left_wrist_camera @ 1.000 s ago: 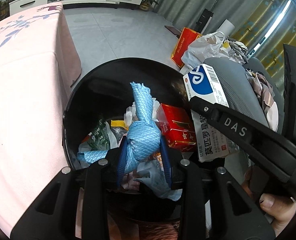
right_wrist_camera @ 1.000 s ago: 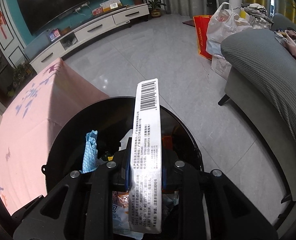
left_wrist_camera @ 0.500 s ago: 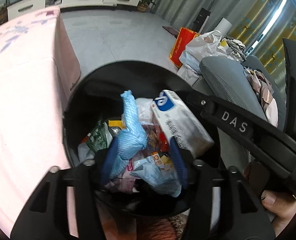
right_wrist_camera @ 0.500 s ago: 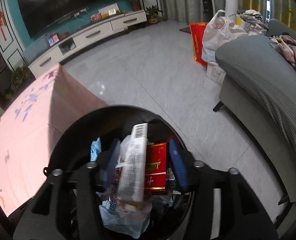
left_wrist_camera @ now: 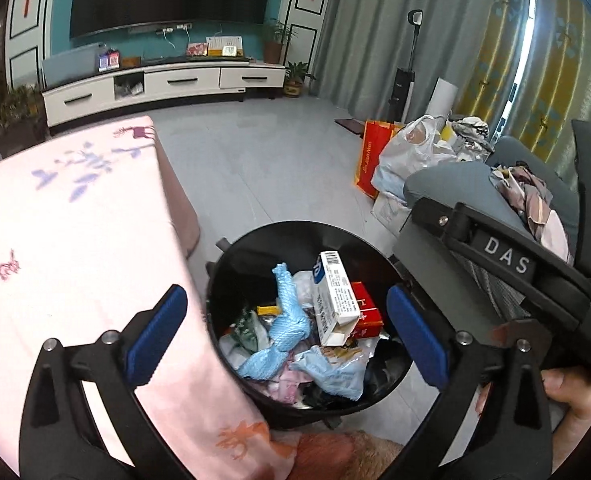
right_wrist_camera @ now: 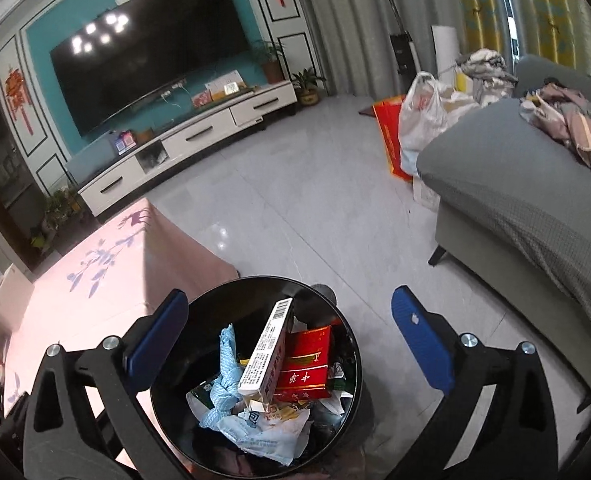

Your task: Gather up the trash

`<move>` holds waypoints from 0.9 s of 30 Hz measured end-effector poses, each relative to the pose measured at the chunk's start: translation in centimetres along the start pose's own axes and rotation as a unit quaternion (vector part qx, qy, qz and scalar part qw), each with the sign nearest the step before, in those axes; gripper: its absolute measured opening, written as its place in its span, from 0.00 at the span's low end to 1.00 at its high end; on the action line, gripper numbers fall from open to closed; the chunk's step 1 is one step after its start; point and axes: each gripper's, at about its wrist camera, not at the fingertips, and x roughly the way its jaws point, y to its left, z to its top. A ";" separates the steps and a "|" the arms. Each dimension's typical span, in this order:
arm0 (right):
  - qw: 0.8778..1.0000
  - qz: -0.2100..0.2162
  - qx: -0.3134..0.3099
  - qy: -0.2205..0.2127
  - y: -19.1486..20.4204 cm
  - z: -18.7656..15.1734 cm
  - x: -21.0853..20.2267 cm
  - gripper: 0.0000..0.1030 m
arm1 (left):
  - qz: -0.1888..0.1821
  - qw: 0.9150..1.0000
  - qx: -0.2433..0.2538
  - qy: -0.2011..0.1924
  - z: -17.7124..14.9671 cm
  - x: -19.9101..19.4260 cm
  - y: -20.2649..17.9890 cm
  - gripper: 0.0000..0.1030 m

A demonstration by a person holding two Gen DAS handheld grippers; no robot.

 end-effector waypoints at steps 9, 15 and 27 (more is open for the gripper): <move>1.000 -0.007 -0.022 0.004 0.9 0.0 0.0 0.97 | -0.002 0.999 -0.032 -0.003 -0.5 -1.0 1.7 0.97; 0.999 -0.017 -0.037 0.011 1.5 -0.3 0.5 0.97 | 0.015 0.999 -0.034 0.015 -1.1 -0.2 1.8 0.97; 0.999 -0.019 -0.045 0.024 1.8 -0.6 1.2 0.97 | 0.016 0.999 -0.037 0.032 -1.7 0.7 1.9 0.97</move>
